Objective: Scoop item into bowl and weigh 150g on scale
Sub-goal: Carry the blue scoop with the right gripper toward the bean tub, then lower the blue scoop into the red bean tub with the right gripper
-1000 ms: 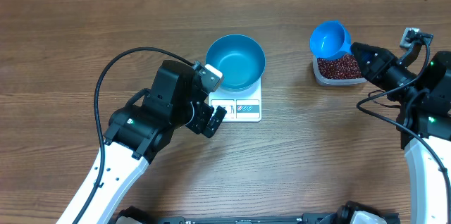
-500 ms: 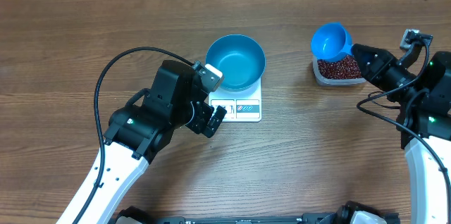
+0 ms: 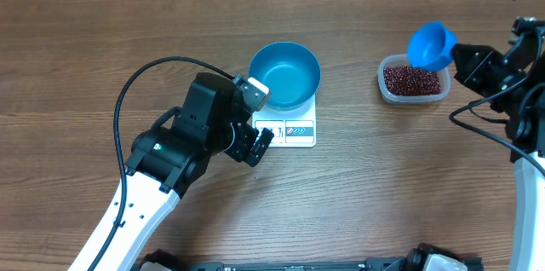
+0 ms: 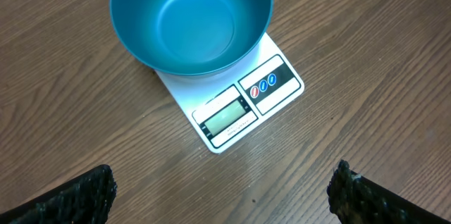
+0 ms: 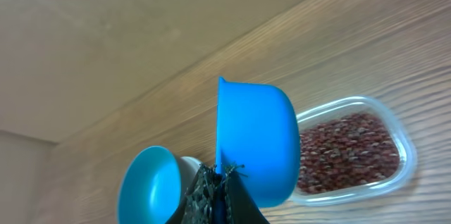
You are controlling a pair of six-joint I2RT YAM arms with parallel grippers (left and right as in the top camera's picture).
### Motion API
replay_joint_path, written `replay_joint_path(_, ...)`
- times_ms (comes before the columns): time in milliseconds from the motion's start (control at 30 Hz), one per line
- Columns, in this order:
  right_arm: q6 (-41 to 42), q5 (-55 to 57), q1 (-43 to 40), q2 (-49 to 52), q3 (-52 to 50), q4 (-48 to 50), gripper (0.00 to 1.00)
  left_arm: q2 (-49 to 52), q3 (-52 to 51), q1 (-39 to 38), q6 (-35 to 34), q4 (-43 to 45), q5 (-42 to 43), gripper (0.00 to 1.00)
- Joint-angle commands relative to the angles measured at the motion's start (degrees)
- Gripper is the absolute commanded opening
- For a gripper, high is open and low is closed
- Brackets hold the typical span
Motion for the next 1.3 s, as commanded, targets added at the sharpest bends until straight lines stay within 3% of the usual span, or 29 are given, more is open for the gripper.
replay_joint_path(0,-3.17,3.72,-0.04,1.29,2.51,-0.33,0.04,0.02,0.07,-0.11,1.09,0.22,0.85,1.0)
replay_joint_path(1267,-4.26,5.16,-0.04,1.77,2.49,-2.93,0.04,0.02,0.07,-0.11,1.11,6.19,0.87,1.0)
